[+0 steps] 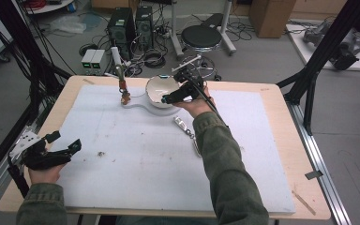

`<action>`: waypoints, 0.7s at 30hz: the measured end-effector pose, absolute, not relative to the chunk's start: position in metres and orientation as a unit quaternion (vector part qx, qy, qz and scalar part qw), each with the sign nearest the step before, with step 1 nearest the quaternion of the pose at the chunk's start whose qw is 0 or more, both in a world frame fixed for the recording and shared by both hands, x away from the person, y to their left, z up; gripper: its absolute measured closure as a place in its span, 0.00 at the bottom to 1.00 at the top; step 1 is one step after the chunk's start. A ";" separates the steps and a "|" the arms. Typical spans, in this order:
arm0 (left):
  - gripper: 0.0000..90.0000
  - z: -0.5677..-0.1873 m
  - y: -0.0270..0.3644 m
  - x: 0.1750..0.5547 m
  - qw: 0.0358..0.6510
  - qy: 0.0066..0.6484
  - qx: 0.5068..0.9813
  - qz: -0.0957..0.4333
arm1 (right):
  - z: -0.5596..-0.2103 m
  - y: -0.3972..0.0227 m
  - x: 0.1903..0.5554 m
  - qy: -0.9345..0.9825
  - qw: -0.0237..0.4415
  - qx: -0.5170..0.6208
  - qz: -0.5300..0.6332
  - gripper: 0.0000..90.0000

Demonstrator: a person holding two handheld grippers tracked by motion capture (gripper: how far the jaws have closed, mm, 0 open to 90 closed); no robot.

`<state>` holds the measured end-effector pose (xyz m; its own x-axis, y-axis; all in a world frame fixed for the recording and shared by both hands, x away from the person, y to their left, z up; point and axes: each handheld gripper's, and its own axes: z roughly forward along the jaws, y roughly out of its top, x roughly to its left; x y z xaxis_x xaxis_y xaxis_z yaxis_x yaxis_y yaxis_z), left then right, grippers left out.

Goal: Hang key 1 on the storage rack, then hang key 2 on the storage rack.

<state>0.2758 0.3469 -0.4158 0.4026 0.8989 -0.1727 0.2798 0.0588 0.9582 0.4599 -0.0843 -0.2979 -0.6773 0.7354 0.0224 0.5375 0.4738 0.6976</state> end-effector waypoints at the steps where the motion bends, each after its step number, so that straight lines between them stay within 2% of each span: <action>1: 0.02 -0.416 0.347 0.276 0.555 0.470 0.627 0.279 | -0.298 -0.084 0.460 0.847 0.142 0.376 0.349 0.01; 9: 0.02 -0.416 0.347 0.275 0.554 0.471 0.627 0.280 | -0.314 -0.109 0.451 0.846 0.132 0.393 0.335 0.01; 21: 0.02 -0.416 0.347 0.275 0.553 0.470 0.630 0.279 | -0.339 -0.122 0.454 0.848 0.122 0.411 0.310 0.01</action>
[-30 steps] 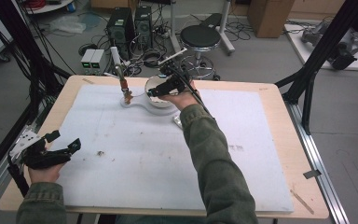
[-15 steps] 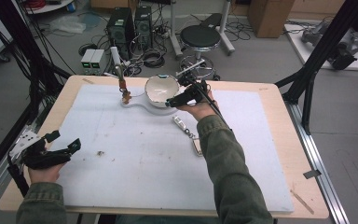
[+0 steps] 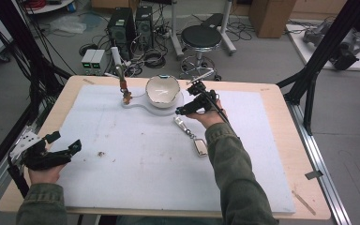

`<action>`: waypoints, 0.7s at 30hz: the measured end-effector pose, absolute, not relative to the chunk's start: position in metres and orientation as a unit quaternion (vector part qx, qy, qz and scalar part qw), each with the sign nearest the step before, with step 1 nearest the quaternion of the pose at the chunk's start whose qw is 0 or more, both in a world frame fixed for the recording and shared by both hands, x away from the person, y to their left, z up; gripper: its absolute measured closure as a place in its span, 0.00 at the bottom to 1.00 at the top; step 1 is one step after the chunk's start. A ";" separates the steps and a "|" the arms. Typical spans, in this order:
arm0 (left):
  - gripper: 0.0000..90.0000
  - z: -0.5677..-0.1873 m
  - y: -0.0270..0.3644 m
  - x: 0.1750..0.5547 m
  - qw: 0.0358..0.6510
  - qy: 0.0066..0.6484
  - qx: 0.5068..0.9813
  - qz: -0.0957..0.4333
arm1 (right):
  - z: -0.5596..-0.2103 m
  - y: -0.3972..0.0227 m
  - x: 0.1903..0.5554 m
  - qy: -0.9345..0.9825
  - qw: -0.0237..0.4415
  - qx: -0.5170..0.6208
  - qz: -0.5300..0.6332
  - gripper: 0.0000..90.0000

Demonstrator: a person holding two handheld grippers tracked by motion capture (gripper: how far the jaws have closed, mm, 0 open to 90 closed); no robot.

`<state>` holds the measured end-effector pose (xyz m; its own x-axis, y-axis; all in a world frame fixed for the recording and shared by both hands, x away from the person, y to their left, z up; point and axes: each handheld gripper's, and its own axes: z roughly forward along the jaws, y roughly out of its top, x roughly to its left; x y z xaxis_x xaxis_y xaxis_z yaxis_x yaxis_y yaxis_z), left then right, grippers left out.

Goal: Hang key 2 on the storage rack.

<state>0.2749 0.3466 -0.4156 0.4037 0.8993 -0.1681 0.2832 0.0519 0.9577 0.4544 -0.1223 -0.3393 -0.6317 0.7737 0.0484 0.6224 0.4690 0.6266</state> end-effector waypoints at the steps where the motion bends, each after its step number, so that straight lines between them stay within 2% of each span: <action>1: 0.02 -0.416 0.347 0.275 0.553 0.470 0.629 0.279 | -0.344 -0.122 0.456 0.852 0.121 0.413 0.298 0.01; 21: 0.02 -0.416 0.348 0.275 0.553 0.470 0.628 0.282 | -0.385 -0.105 0.474 0.875 0.100 0.415 0.230 0.01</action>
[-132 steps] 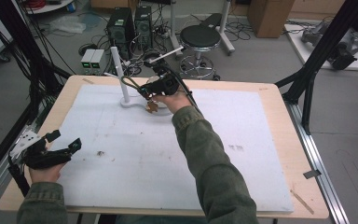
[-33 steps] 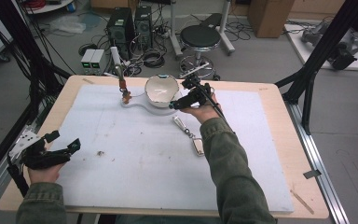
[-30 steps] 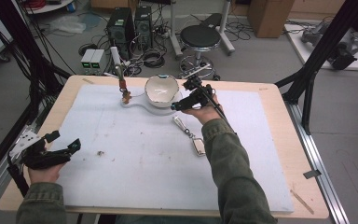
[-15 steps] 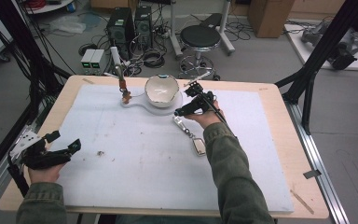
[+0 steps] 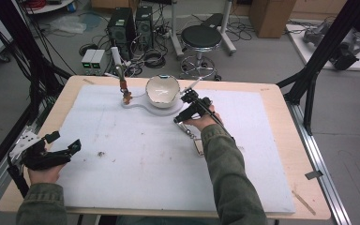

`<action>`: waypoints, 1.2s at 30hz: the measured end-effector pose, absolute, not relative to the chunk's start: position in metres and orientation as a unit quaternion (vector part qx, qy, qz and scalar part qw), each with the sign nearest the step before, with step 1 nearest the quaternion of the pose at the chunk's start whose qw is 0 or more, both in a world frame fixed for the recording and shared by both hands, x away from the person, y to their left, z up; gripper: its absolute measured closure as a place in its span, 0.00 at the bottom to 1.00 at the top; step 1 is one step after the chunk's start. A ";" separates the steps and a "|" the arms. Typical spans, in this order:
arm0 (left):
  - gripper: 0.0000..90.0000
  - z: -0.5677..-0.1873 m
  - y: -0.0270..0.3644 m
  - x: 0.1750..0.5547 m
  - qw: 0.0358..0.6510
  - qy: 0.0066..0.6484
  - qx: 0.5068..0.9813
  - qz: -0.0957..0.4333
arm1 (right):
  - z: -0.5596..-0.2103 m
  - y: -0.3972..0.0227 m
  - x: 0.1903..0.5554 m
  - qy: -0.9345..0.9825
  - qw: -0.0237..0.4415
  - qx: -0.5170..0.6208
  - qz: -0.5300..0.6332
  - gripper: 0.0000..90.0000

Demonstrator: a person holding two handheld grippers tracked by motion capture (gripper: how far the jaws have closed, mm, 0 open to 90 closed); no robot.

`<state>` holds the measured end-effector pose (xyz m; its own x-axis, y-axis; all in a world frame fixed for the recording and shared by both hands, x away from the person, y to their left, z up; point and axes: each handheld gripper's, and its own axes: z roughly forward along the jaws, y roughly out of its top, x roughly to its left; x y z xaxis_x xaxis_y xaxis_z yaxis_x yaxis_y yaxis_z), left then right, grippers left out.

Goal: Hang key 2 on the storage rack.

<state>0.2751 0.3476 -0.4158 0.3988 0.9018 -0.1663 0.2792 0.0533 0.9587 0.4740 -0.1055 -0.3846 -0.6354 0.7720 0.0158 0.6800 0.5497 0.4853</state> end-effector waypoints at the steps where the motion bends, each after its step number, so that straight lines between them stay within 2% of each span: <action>1: 0.02 -0.416 0.348 0.275 0.552 0.471 0.628 0.281 | -0.388 -0.103 0.474 0.876 0.098 0.416 0.224 0.01; 5: 0.02 -0.416 0.348 0.275 0.553 0.470 0.628 0.281 | -0.392 -0.100 0.475 0.880 0.096 0.413 0.215 0.01; 12: 0.02 -0.416 0.348 0.275 0.552 0.469 0.630 0.281 | -0.402 -0.097 0.476 0.885 0.076 0.417 0.191 0.10; 13: 0.02 -0.416 0.348 0.275 0.552 0.469 0.629 0.281 | -0.404 -0.096 0.476 0.887 0.066 0.416 0.189 0.19; 15: 0.02 -0.416 0.348 0.275 0.552 0.470 0.628 0.281 | -0.406 -0.096 0.476 0.889 0.055 0.413 0.190 0.28; 17: 0.02 -0.416 0.348 0.275 0.553 0.470 0.628 0.281 | -0.407 -0.097 0.476 0.891 0.055 0.409 0.190 0.31; 19: 0.02 -0.416 0.348 0.275 0.554 0.470 0.627 0.281 | -0.410 -0.098 0.474 0.891 0.047 0.410 0.189 0.40; 20: 0.02 -0.416 0.348 0.275 0.553 0.470 0.628 0.281 | -0.410 -0.098 0.474 0.891 0.047 0.410 0.189 0.40; 21: 0.02 -0.416 0.347 0.275 0.553 0.469 0.629 0.281 | -0.411 -0.099 0.472 0.892 0.046 0.408 0.190 0.46; 23: 0.02 -0.416 0.347 0.275 0.553 0.469 0.629 0.281 | -0.412 -0.100 0.472 0.891 0.046 0.410 0.189 0.52; 24: 0.02 -0.416 0.347 0.275 0.553 0.469 0.629 0.281 | -0.412 -0.100 0.472 0.891 0.046 0.410 0.189 0.52; 27: 0.02 -0.416 0.347 0.275 0.553 0.470 0.628 0.281 | -0.412 -0.100 0.472 0.894 0.050 0.406 0.185 0.60; 31: 0.02 -0.416 0.347 0.276 0.551 0.469 0.630 0.281 | -0.412 -0.101 0.472 0.893 0.047 0.407 0.187 0.80; 36: 0.02 -0.416 0.348 0.276 0.552 0.470 0.629 0.281 | -0.411 -0.102 0.471 0.892 0.034 0.411 0.187 0.83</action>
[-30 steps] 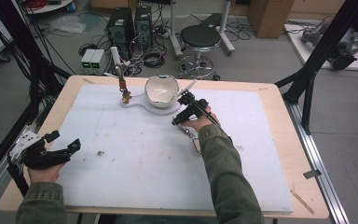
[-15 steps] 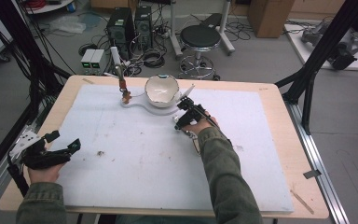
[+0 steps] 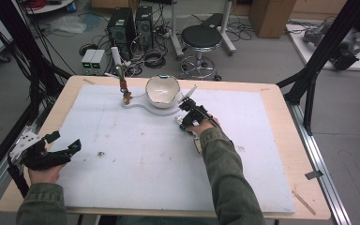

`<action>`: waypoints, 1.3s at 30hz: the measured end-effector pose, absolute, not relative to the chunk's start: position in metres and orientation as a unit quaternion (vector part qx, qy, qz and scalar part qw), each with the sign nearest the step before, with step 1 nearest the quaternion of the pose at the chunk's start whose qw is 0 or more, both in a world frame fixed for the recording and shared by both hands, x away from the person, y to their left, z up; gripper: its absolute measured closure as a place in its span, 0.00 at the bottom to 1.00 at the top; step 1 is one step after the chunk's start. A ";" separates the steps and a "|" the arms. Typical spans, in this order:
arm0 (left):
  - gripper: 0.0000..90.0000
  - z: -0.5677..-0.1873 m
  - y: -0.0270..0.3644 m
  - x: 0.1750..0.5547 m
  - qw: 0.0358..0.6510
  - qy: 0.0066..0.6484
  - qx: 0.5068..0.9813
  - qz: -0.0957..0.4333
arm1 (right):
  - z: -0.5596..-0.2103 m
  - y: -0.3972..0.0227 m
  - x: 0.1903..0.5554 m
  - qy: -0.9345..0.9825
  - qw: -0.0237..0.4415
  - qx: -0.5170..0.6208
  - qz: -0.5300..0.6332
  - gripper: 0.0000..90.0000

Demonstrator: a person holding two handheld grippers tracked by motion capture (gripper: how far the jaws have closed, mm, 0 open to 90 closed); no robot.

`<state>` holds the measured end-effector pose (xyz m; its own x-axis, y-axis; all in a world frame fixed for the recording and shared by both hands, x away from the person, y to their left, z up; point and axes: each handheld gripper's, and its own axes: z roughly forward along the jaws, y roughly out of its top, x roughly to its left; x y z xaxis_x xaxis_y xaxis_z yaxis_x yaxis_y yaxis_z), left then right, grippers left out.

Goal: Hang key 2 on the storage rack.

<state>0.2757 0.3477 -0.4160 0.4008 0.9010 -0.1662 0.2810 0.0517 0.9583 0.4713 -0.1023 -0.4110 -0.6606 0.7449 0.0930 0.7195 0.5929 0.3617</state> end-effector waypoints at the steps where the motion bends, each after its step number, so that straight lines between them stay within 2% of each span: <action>1: 0.02 -0.416 0.348 0.276 0.552 0.470 0.629 0.281 | -0.410 -0.102 0.471 0.893 0.036 0.408 0.187 0.83; 24: 0.02 -0.417 0.347 0.277 0.551 0.468 0.631 0.280 | -0.393 -0.114 0.458 0.879 0.032 0.413 0.237 0.83; 39: 0.02 -0.416 0.345 0.276 0.547 0.467 0.635 0.281 | -0.365 -0.128 0.429 0.860 0.043 0.408 0.302 0.83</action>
